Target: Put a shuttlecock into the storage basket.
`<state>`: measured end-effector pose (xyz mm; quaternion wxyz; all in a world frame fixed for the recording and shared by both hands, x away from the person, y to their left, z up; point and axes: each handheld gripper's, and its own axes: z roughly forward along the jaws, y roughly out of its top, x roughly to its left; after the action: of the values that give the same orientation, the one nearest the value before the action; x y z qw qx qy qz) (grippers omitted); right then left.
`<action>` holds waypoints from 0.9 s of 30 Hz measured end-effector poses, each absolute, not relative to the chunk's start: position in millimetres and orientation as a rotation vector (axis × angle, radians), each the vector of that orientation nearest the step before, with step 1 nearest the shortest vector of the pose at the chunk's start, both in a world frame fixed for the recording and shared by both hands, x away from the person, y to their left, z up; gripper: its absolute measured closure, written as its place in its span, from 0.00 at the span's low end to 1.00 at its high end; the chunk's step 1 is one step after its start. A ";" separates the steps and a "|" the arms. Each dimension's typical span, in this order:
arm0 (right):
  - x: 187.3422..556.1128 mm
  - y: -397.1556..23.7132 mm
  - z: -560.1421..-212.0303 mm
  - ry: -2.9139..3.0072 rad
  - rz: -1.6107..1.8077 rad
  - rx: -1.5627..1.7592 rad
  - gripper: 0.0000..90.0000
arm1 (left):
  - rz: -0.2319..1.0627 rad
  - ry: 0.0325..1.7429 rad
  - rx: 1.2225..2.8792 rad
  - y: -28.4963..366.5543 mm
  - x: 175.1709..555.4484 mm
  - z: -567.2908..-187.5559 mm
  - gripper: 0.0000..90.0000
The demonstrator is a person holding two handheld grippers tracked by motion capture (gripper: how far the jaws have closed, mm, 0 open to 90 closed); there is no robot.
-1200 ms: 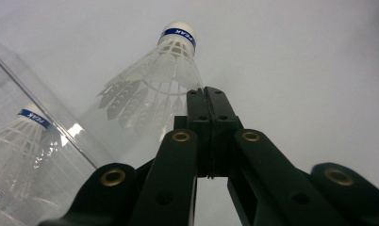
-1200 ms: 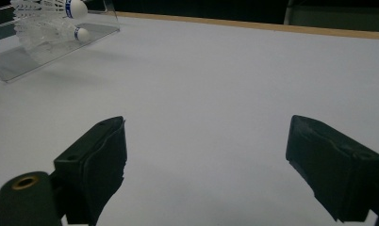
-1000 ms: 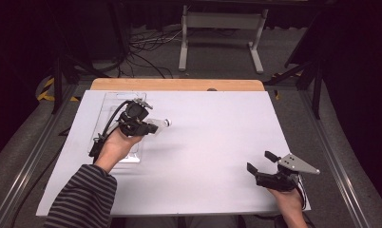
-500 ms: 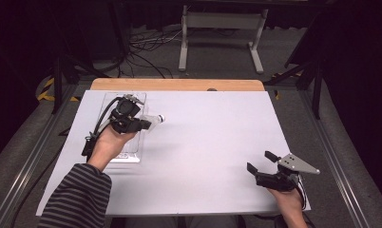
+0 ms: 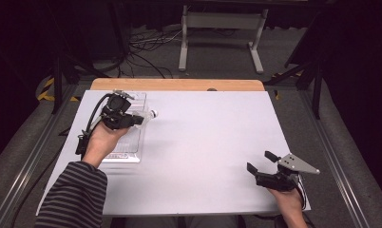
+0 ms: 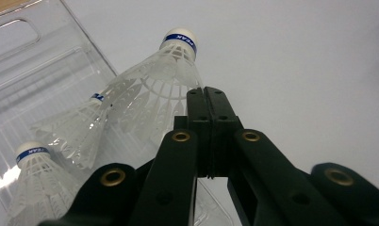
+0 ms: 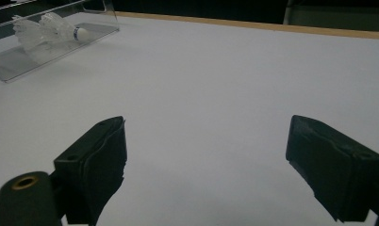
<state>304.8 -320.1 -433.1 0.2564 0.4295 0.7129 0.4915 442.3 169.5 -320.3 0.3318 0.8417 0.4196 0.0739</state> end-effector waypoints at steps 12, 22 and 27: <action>305.0 -320.3 -433.3 1.936 1.334 1.167 0.15 | 0.215 1.182 2.157 187.4 453.0 -323.5 1.00; 305.2 -320.5 -433.4 1.935 1.334 1.171 0.15 | 0.235 1.242 2.133 197.4 461.1 -326.9 1.00; 305.0 -320.7 -433.3 1.934 1.335 1.171 0.15 | 0.247 1.279 2.116 200.9 464.7 -329.0 1.00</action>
<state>305.0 -320.7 -433.3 0.2551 0.4311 0.7124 0.4915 464.7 200.9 -329.0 0.3225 0.8061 0.4872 0.0941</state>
